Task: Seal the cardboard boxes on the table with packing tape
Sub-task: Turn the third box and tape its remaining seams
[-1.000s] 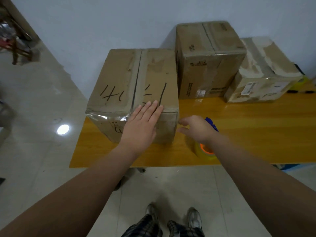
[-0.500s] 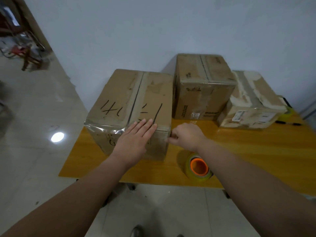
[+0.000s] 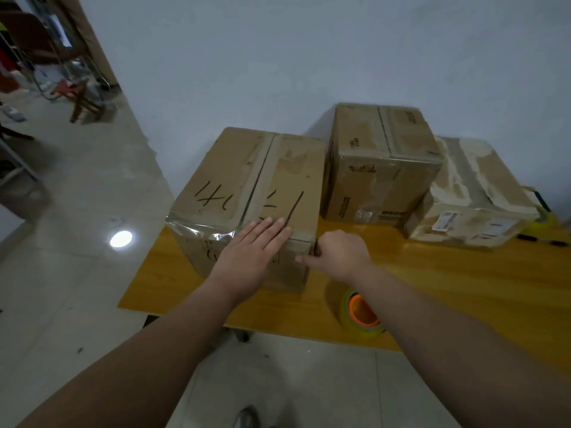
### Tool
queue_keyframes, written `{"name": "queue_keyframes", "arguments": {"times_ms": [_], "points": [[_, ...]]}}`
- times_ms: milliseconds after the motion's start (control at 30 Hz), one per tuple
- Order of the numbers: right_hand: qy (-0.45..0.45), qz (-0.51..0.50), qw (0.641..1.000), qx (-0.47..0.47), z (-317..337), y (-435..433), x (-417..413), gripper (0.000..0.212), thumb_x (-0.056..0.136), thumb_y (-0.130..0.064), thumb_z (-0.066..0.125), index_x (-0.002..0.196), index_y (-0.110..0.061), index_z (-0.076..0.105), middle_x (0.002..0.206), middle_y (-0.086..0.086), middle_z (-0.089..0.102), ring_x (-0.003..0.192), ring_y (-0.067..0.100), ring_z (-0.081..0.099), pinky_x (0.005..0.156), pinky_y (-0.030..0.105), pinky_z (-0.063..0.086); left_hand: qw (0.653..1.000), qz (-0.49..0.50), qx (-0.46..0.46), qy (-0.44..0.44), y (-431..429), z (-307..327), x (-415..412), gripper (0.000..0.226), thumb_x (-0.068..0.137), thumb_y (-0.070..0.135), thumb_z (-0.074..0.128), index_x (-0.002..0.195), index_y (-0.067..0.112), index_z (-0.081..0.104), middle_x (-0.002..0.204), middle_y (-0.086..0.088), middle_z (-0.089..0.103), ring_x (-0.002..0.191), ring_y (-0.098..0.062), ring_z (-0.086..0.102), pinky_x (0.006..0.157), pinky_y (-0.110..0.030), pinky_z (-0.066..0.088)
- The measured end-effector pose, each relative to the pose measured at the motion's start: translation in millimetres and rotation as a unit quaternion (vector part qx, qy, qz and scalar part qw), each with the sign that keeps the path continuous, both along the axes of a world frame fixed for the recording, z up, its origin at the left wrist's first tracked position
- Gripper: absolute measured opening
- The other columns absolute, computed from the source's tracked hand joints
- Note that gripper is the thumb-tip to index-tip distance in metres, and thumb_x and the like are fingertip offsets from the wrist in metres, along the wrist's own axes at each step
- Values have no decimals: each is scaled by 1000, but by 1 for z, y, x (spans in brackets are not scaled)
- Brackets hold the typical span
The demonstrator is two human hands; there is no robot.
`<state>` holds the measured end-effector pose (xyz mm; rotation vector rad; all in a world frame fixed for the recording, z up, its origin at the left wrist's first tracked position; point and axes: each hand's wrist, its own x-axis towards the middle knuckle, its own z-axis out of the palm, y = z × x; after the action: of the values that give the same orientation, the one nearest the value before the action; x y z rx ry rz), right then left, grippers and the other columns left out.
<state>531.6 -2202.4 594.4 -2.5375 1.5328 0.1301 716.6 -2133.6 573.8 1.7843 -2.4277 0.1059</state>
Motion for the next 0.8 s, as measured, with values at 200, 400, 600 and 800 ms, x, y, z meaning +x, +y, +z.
{"name": "queue_keyframes", "arguments": {"times_ms": [200,400,600,800], "points": [[8,1,1000,-13,-1,8,-2,54,91,-64,42,62,-19,50,60,-3,49,56,15,50,46,26,35,1000,13,-1,13,1,-2,-4,73,87,9,52,150,20,15,157,-1,13,145,-17,10,116,-33,-2],[-55,-44,997,22,-1,3,-2,52,85,-68,50,66,-20,56,63,-4,55,59,14,54,47,26,37,999,28,-8,42,0,2,-5,68,93,11,46,151,25,12,159,4,8,146,-12,4,115,-27,-7],[-117,-54,988,-88,5,17,0,57,88,-53,58,133,-19,48,130,2,49,115,18,52,82,29,49,999,20,-6,46,-8,6,-2,58,97,22,44,150,27,21,157,5,18,144,-14,16,116,-32,11],[-95,13,984,-153,-18,37,22,63,93,-4,54,148,-24,31,156,0,25,145,18,23,115,33,16,998,-45,8,-35,-5,4,60,75,95,0,32,144,24,-19,151,8,-20,140,-6,-16,113,-28,-12]]}}
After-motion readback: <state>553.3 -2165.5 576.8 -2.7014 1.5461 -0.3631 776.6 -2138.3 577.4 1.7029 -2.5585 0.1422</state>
